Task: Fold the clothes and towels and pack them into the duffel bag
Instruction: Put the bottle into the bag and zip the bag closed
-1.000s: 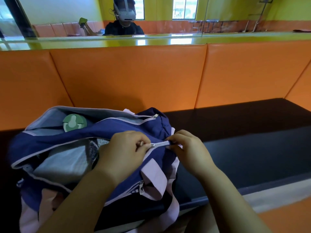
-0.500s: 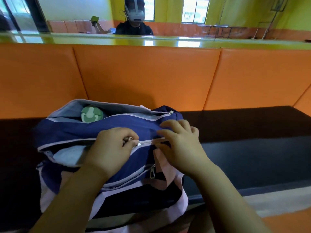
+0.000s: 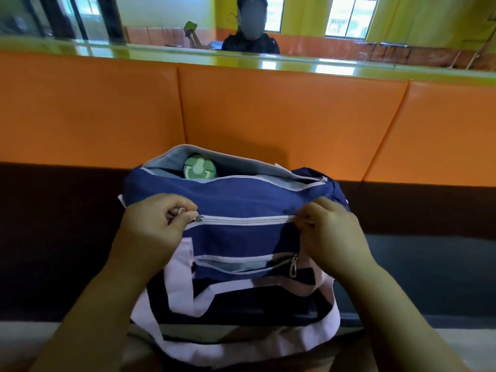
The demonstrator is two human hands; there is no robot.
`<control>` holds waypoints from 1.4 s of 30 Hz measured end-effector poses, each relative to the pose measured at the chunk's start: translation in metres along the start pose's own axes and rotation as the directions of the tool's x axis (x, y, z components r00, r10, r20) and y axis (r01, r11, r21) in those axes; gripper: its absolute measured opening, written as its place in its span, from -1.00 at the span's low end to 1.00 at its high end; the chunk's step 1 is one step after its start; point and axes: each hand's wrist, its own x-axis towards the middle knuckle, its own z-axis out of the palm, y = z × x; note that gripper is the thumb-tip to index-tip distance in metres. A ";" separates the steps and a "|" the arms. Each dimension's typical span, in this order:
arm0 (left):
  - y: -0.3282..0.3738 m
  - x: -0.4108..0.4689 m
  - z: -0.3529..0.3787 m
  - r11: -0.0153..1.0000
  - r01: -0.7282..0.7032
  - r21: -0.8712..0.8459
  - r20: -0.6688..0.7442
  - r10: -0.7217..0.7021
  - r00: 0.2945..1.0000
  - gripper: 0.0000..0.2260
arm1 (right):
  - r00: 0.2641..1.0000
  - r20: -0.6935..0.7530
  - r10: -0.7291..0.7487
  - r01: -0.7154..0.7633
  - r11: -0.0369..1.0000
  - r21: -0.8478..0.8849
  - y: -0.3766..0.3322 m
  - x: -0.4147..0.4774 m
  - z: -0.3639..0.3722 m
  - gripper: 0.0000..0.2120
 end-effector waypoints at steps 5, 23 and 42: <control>-0.005 0.001 0.005 1.000 0.016 0.011 -0.038 -0.016 0.999 -0.90 | 0.966 0.072 -0.249 0.244 0.967 0.079 -0.058 0.013 0.014 -0.74; -0.063 -0.014 -0.042 0.950 0.288 0.120 -0.207 -0.260 0.943 -0.93 | 0.983 0.039 -0.180 0.167 0.958 0.231 -0.050 -0.002 0.028 -0.95; 0.066 0.077 0.110 0.965 -0.227 0.134 0.364 0.165 0.916 -0.87 | 0.957 0.019 0.290 -0.289 0.944 0.157 0.072 0.018 -0.016 -0.89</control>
